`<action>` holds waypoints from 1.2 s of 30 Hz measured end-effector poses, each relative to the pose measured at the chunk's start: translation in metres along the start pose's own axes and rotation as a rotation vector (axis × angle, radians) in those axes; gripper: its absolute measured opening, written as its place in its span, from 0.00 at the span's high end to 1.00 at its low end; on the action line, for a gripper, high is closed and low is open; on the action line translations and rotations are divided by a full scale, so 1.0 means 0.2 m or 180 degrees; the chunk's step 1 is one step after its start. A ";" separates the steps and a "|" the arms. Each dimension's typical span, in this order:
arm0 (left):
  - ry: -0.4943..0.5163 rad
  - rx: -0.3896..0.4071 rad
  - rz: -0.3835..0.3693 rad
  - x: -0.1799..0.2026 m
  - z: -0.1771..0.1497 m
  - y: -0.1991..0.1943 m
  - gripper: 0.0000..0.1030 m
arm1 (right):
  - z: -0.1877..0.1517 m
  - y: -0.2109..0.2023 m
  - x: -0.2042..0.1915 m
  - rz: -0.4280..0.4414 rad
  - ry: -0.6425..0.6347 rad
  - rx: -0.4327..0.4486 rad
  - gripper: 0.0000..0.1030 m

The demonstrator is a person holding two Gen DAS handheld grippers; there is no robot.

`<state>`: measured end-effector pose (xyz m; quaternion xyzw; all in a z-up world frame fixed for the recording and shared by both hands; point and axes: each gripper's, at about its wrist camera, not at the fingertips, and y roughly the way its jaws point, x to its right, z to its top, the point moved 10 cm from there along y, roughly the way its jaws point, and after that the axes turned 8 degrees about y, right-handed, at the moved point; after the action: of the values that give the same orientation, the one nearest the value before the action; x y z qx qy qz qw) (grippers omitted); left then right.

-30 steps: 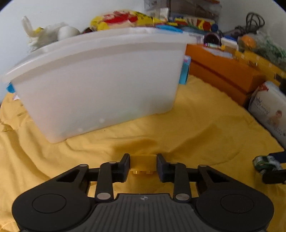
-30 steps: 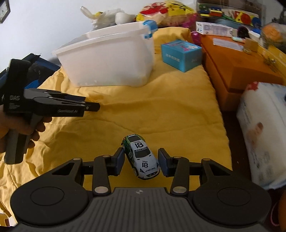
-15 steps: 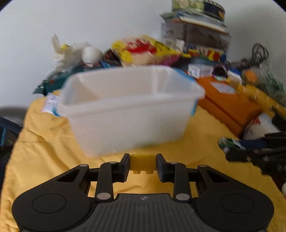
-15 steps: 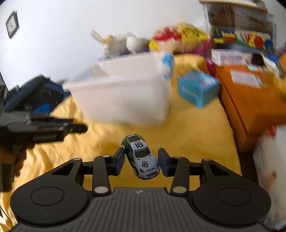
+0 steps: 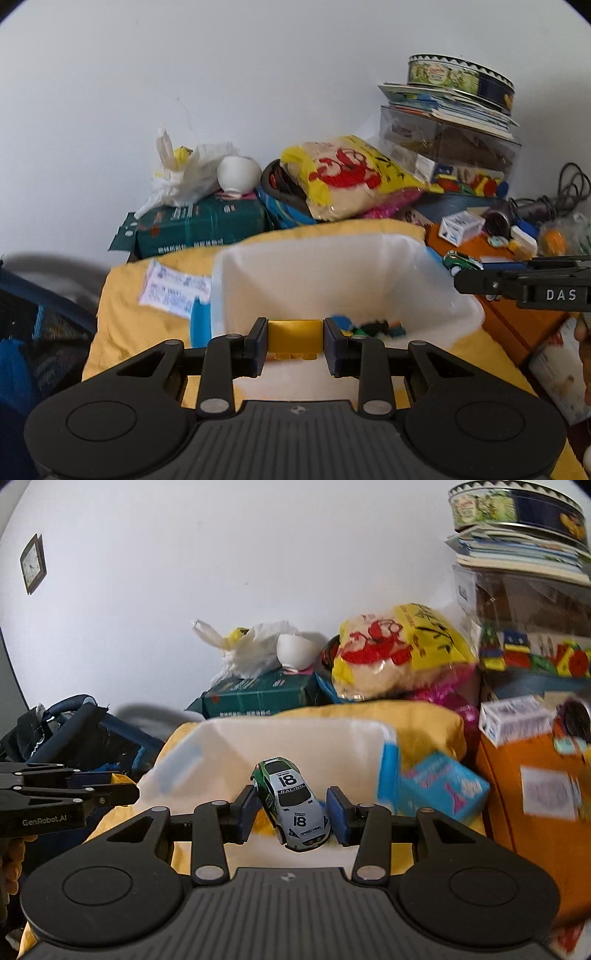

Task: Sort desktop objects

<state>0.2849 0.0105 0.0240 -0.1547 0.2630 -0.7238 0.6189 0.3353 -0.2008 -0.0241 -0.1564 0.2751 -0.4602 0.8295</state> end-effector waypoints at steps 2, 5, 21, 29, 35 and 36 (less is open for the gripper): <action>-0.0005 0.0007 0.0030 -0.03 0.06 0.04 0.67 | 0.04 0.06 0.01 -0.0027 -0.0005 -0.0040 0.56; -0.0036 0.0000 0.0050 -0.05 0.12 0.09 0.67 | 0.08 0.13 0.02 -0.0068 0.0016 -0.0107 0.56; -0.0002 -0.0497 0.0353 -0.11 0.03 0.34 0.21 | 0.08 0.34 0.04 -0.0270 -0.0066 -0.0402 0.02; -0.0074 -0.0578 0.0324 -0.12 0.07 0.33 0.17 | 0.06 0.30 0.04 -0.0297 -0.0024 -0.0543 0.00; -0.0053 -0.0781 0.0334 -0.11 0.16 0.35 0.15 | 0.07 0.33 0.04 -0.0500 -0.0059 -0.0911 0.00; -0.0047 -0.0821 0.0347 -0.11 0.17 0.35 0.15 | 0.07 0.33 0.04 -0.0531 -0.0079 -0.0974 0.00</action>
<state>0.3660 0.0195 0.0143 -0.2238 0.3572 -0.6481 0.6342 0.3932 -0.1729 -0.0494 -0.3088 0.3177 -0.4783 0.7583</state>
